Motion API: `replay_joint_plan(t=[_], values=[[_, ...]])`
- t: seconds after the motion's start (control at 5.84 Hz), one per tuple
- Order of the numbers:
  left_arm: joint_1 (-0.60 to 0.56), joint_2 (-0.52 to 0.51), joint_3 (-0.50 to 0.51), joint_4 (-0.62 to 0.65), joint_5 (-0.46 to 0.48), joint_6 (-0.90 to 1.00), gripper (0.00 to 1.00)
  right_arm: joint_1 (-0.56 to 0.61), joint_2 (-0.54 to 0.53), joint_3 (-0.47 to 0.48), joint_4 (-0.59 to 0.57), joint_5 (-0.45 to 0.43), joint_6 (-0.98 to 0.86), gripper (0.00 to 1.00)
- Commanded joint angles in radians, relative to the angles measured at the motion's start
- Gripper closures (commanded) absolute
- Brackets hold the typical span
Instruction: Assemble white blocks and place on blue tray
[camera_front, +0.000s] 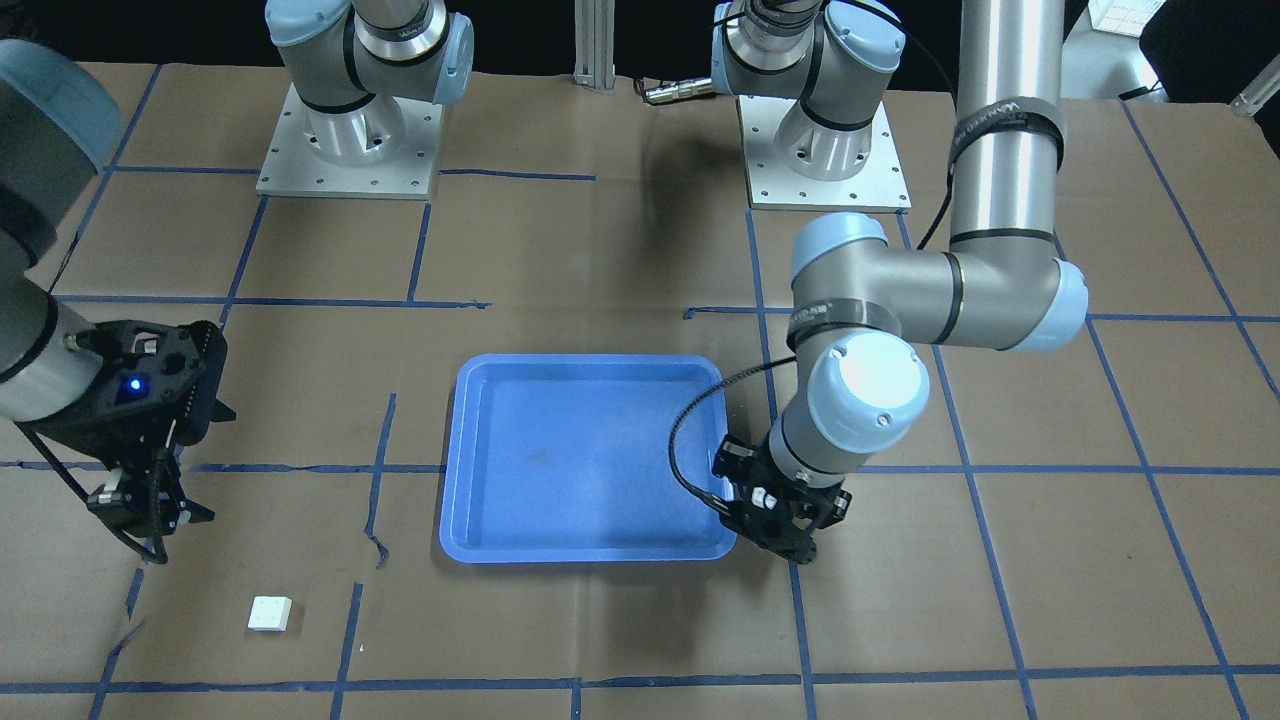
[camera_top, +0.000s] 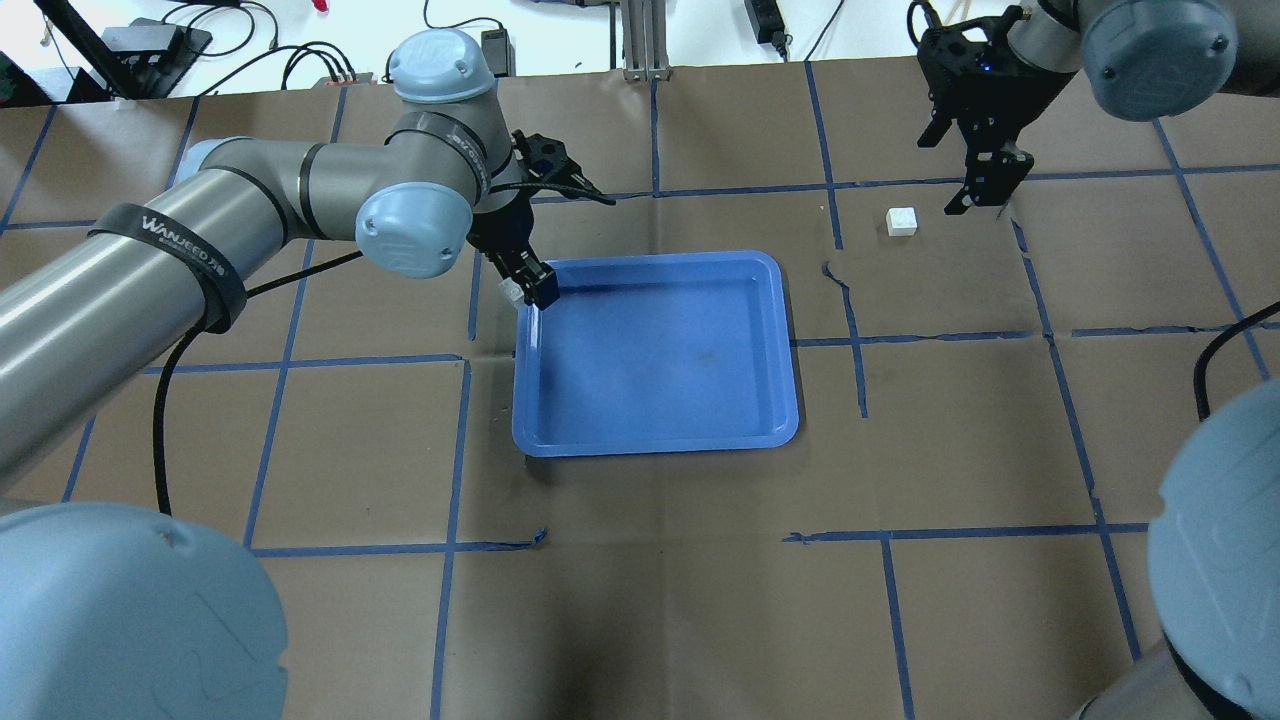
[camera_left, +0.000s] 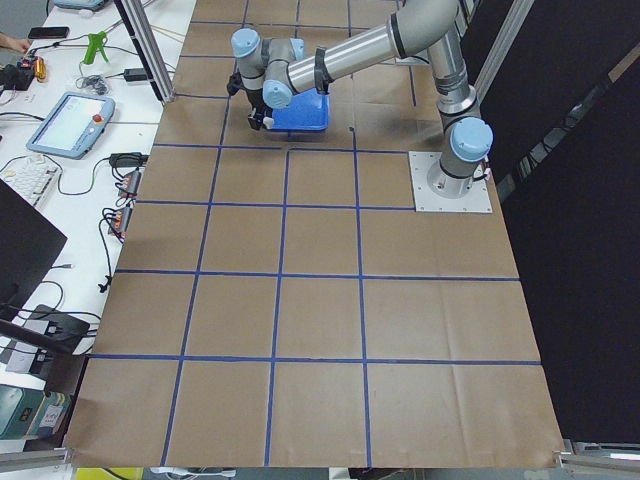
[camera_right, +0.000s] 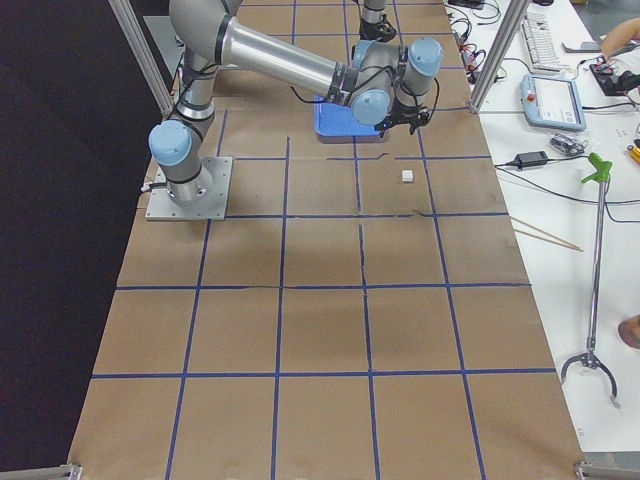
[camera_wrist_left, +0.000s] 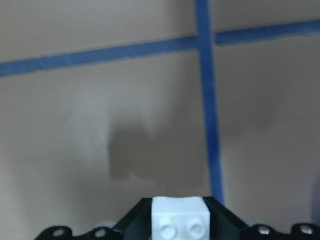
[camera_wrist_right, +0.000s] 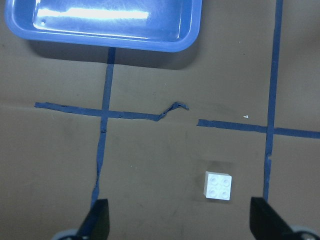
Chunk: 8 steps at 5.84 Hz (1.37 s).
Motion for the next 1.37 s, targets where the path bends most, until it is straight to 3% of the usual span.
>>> replay_joint_plan(t=[0.0,0.17,0.34,0.68,1.2], values=[[-0.121,-0.036,-0.004,0.125,0.002,0.205,1.00,-0.049,0.102,-0.018,-0.012,0.054,-0.030,0.00],[-0.142,-0.044,-0.007,0.166,0.003,0.346,1.00,-0.060,0.133,-0.012,-0.033,0.084,-0.026,0.00],[-0.168,-0.052,-0.024,0.169,0.005,0.371,0.99,-0.062,0.165,-0.009,-0.038,0.109,-0.019,0.00],[-0.174,-0.046,-0.102,0.224,0.005,0.365,0.96,-0.062,0.193,-0.009,-0.081,0.109,-0.021,0.00],[-0.174,-0.053,-0.140,0.238,0.017,0.368,0.93,-0.080,0.239,-0.009,-0.147,0.111,-0.015,0.00]])
